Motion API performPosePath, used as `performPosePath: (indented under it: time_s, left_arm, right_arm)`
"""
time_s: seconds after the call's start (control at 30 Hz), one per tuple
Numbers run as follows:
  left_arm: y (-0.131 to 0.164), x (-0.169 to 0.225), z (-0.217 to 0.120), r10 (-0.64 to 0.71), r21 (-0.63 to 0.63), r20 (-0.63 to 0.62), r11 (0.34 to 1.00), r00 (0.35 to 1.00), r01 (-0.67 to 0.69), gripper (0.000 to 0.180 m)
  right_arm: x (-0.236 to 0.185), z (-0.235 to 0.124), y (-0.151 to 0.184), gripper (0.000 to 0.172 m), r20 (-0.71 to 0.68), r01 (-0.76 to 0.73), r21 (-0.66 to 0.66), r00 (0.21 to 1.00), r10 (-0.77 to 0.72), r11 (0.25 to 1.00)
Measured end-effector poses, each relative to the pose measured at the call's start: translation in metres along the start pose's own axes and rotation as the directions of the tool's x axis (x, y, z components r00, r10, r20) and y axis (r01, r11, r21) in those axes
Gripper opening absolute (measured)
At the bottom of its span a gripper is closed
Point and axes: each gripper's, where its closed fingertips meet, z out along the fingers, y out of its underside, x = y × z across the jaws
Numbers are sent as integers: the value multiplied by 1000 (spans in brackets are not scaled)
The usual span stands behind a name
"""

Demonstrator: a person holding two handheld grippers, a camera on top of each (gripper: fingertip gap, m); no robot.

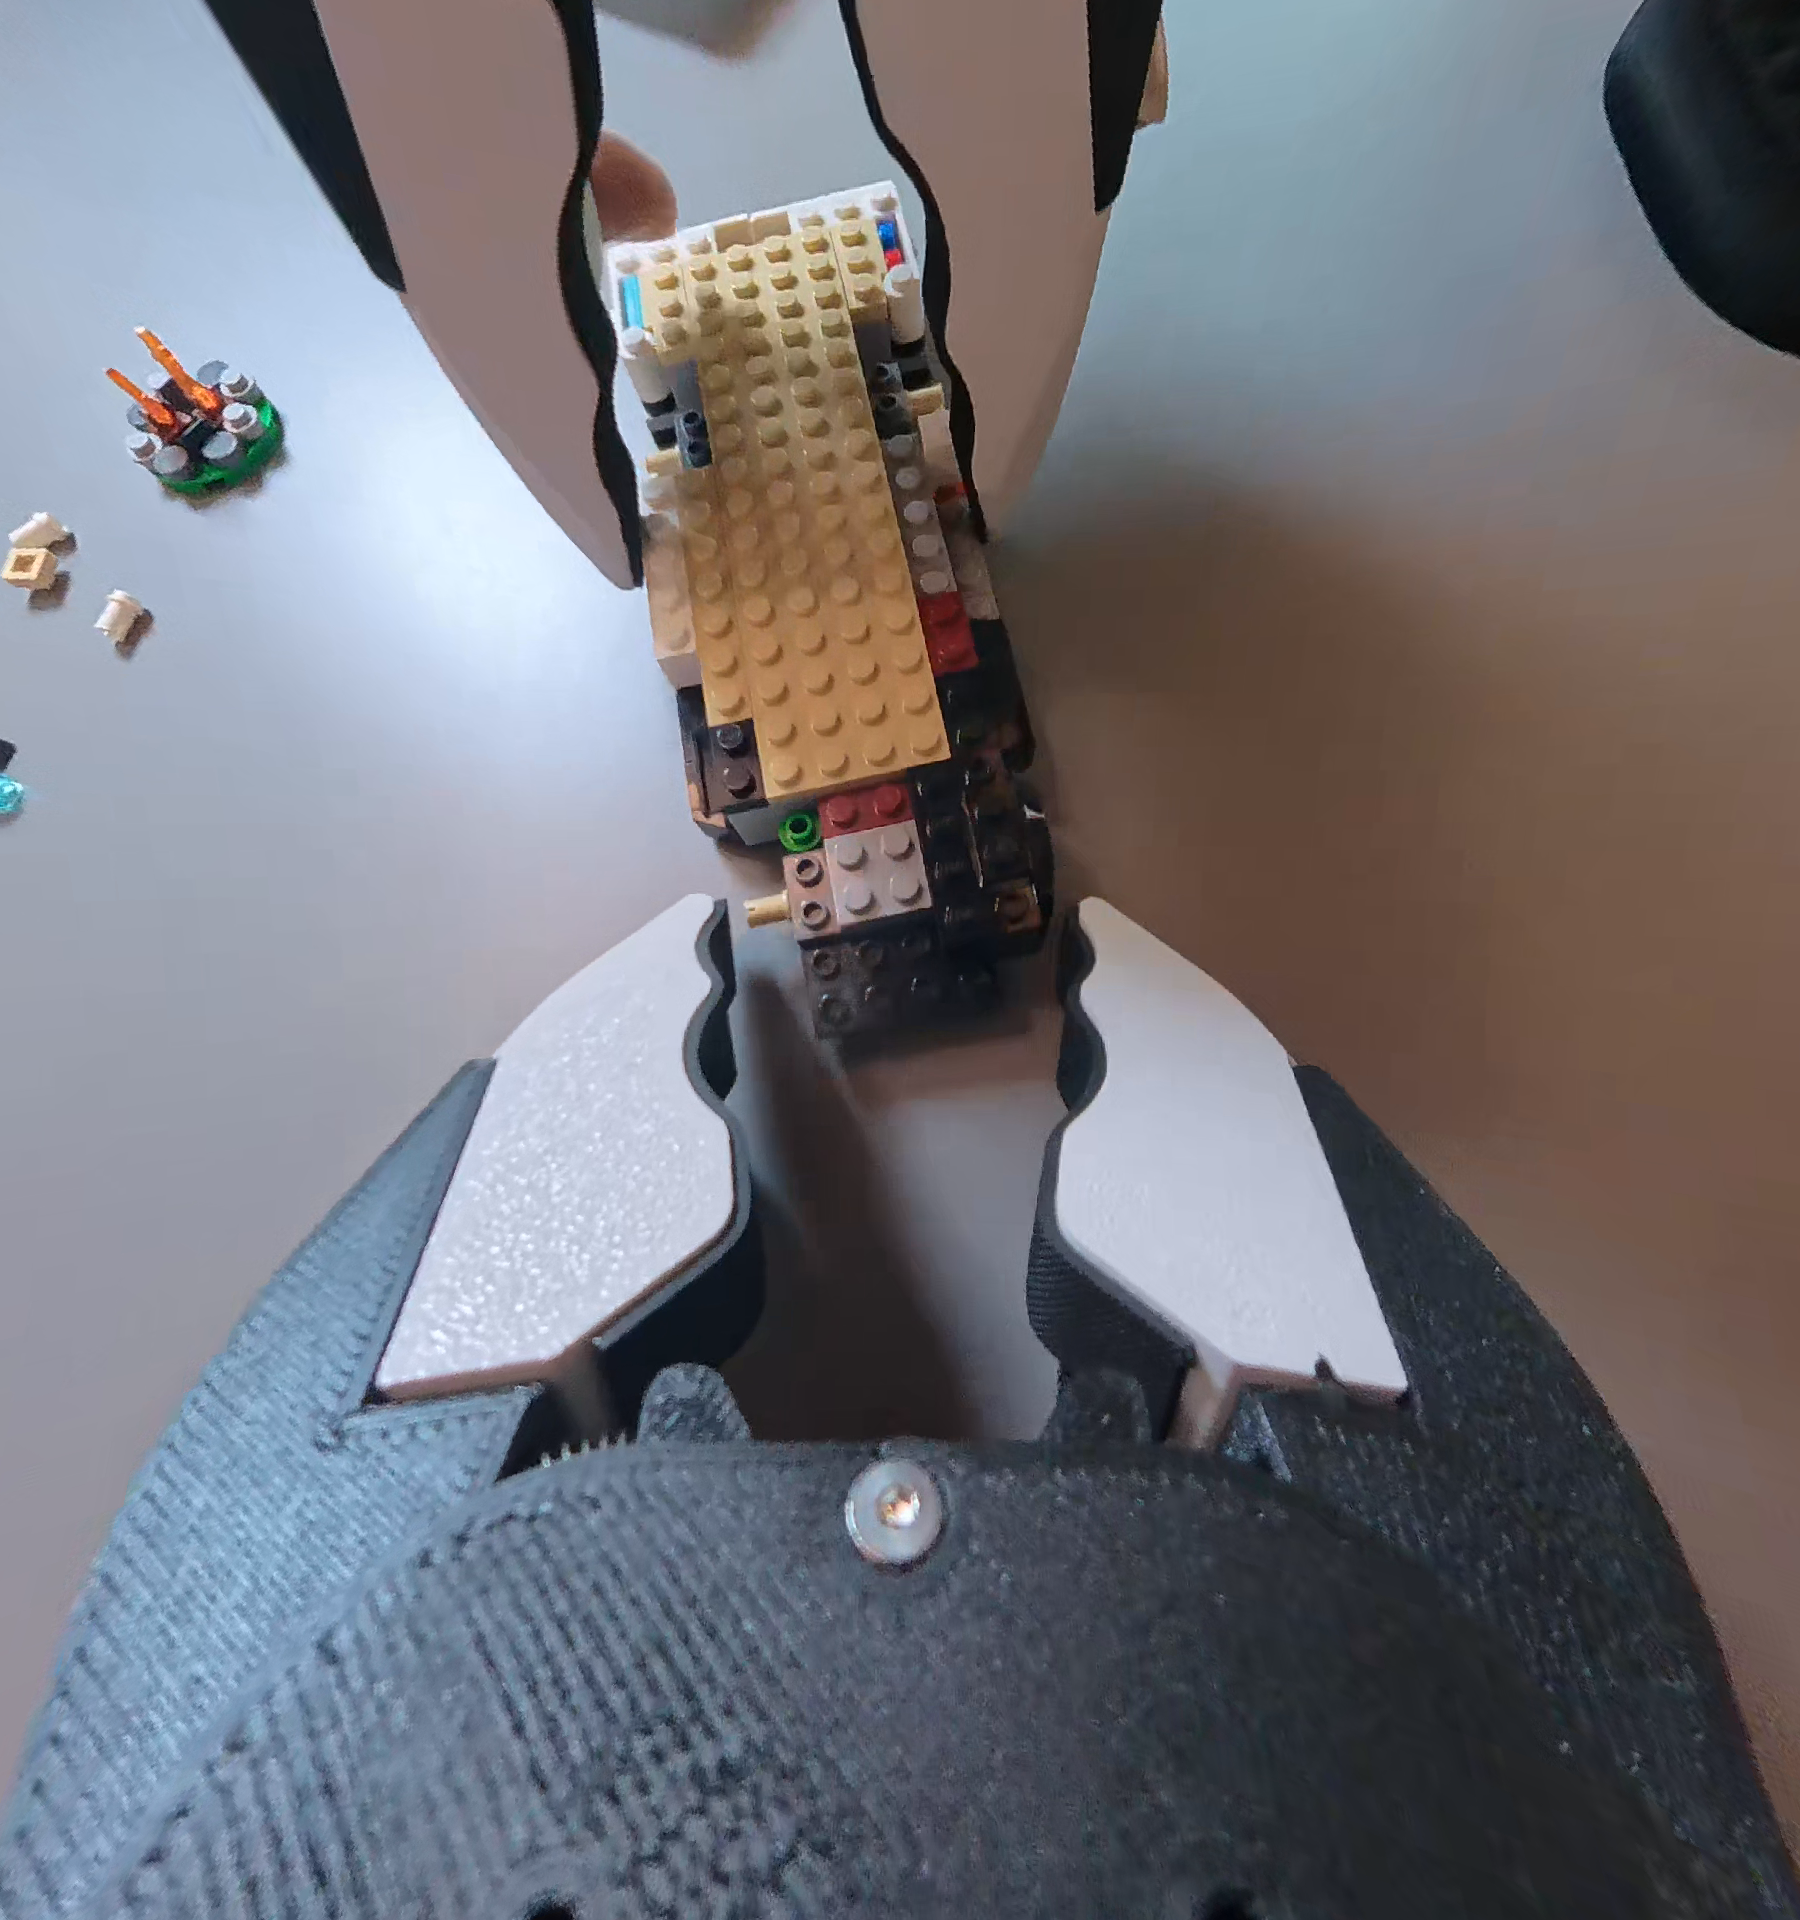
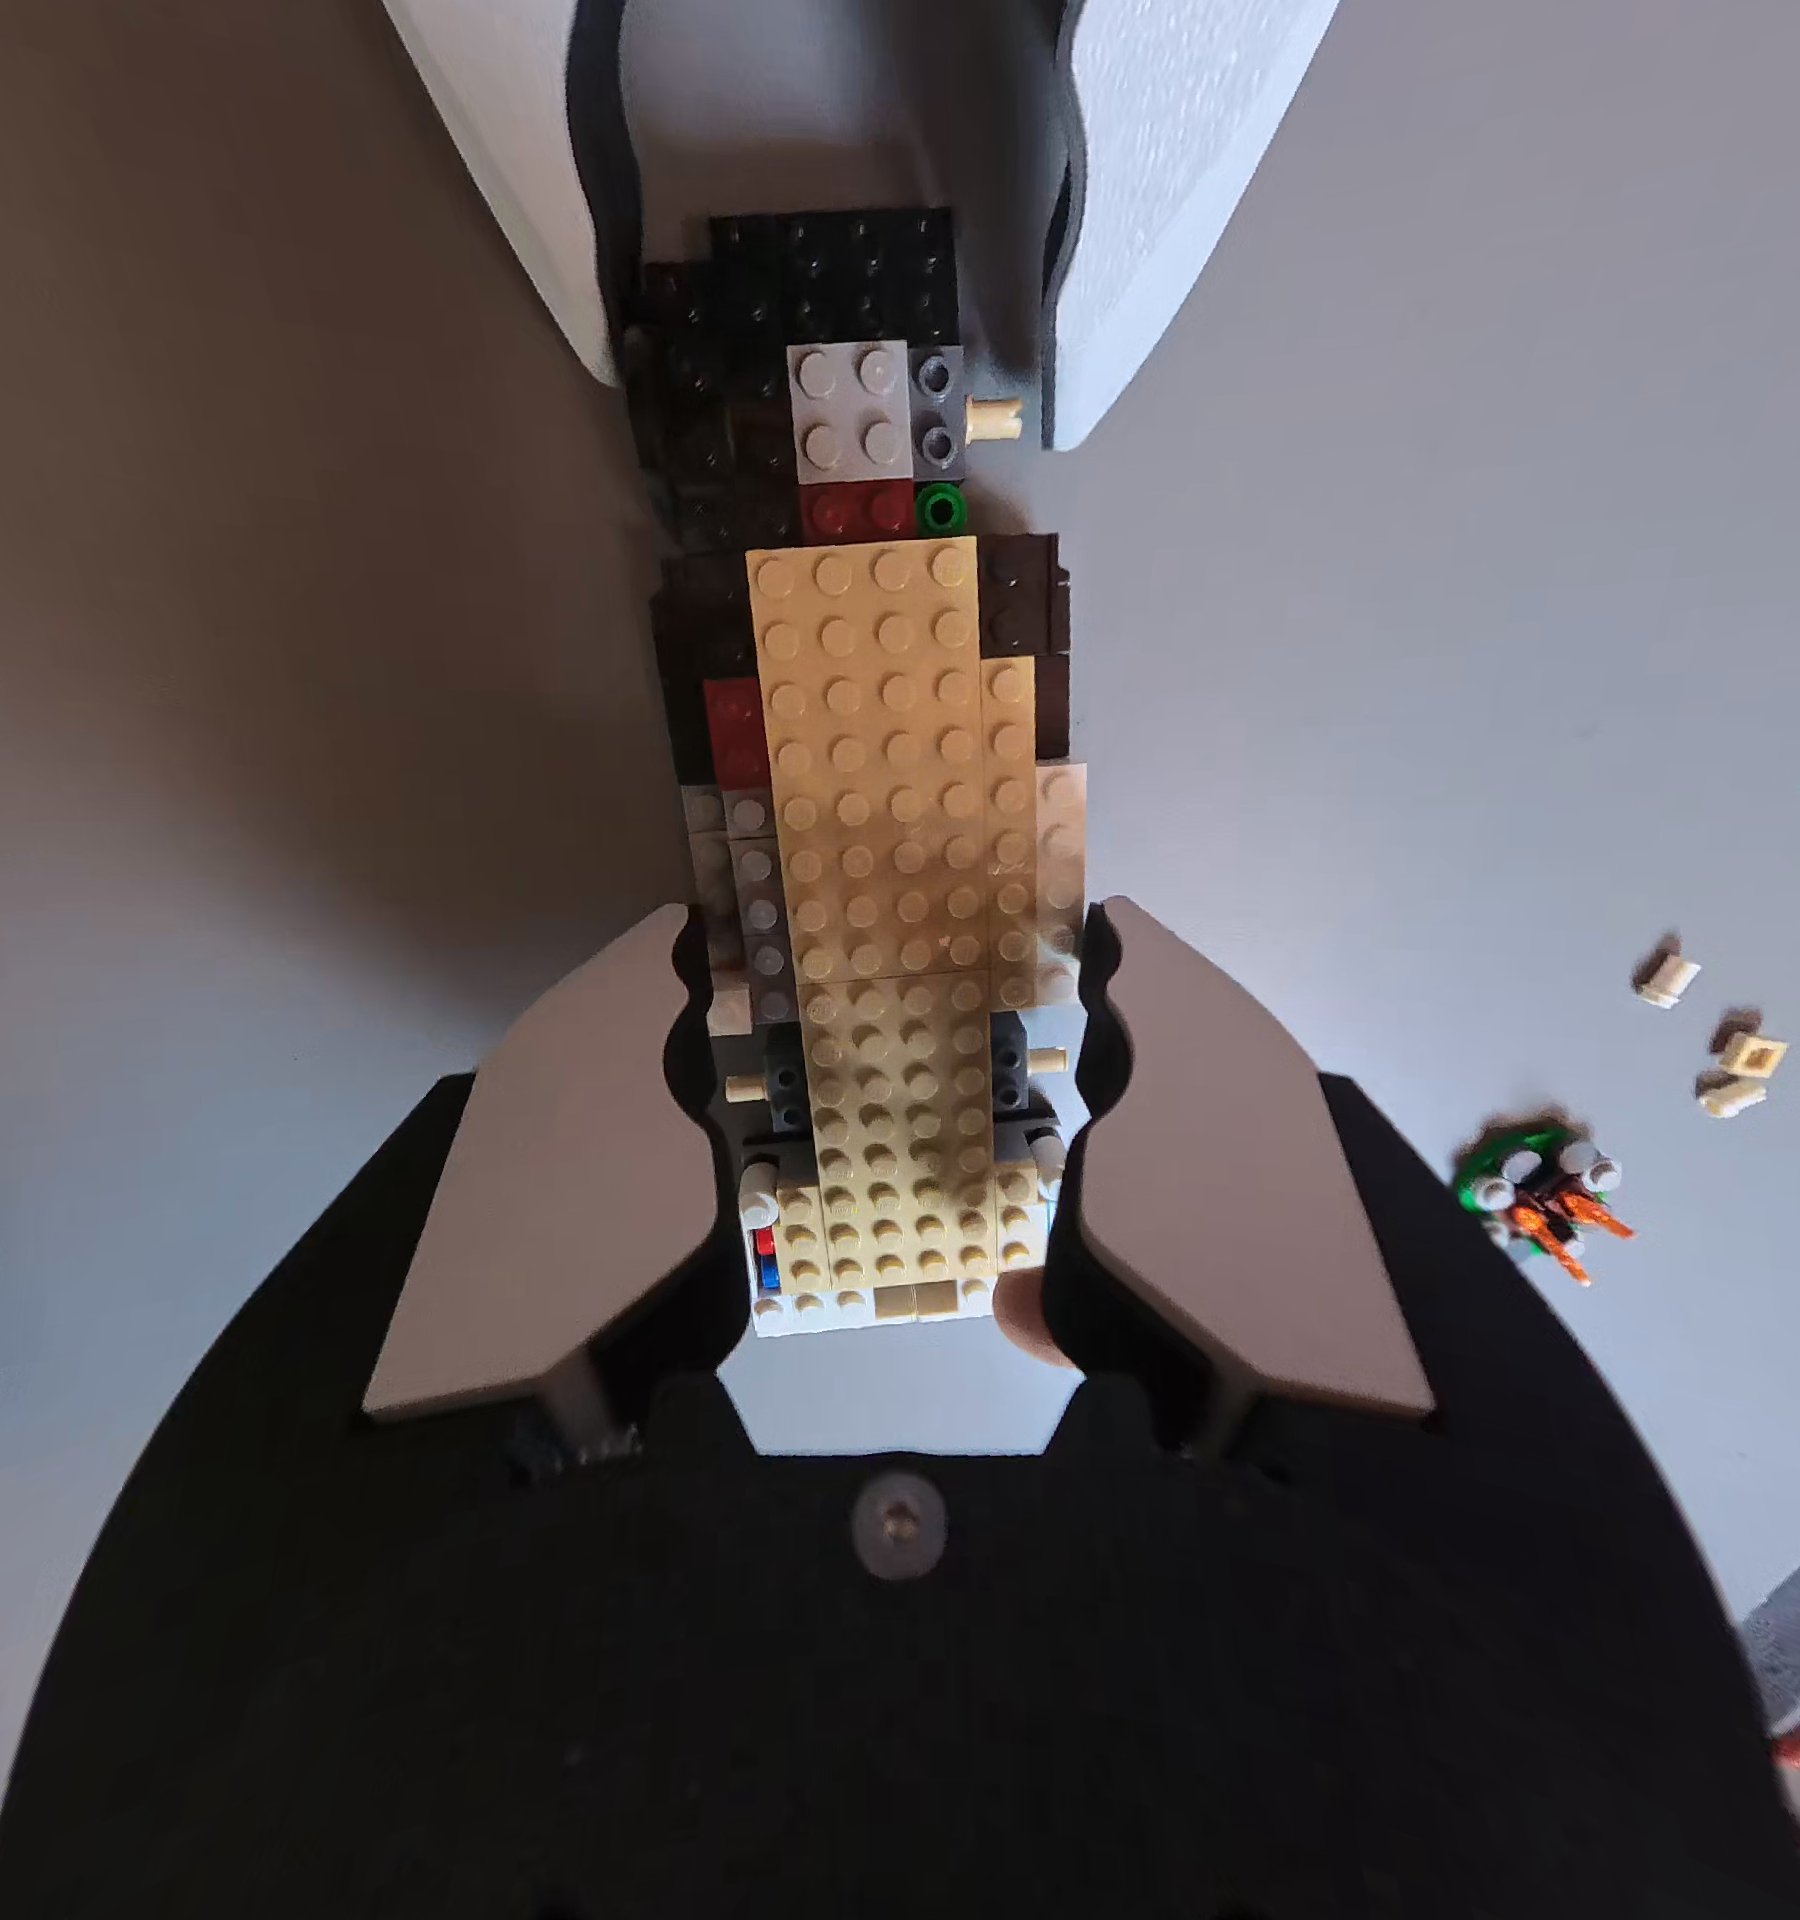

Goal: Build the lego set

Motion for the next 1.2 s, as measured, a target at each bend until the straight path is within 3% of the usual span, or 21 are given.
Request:
performPosePath:
  time_s: [0.2, 0.37, 0.5, 0.6, 0.73, 0.9, 1.03, 1.2]
  left_arm:
    - [-15, -5, -27, -107, 159, -73, 980, 992, 117, 60]
    - [-35, 7, -47, 128, 260, 12, 957, 992, -126, 56]
    - [-33, 17, -38, 304, 192, 120, 927, 945, -323, 50]
    - [-29, 9, -31, 420, 99, 245, 886, 874, -453, 48]
    - [-28, 8, -26, 512, 51, 293, 835, 807, -548, 41]
    - [-31, 12, -27, 558, 74, 295, 796, 775, -601, 29]
    - [-30, 20, -27, 591, 94, 276, 768, 758, -633, 29]
    - [-31, 26, -31, 579, 131, 237, 777, 781, -616, 28]
  right_arm:
    - [-23, -3, -6, 69, 63, -183, 100, 982, 178, 978]
    - [-34, -15, -11, 68, 243, -380, 208, 913, 329, 901]
    - [-36, -21, -16, 68, 388, -496, 207, 833, 395, 843]
    - [-39, -24, -22, 68, 508, -569, 187, 754, 417, 801]
    - [-42, -24, -27, 68, 595, -600, 154, 691, 411, 785]
    - [-49, -23, -33, 68, 642, -585, 122, 663, 386, 802]
    - [-54, -22, -35, 68, 676, -574, 97, 637, 369, 813]
    - [-56, -23, -39, 68, 692, -555, 98, 634, 345, 826]
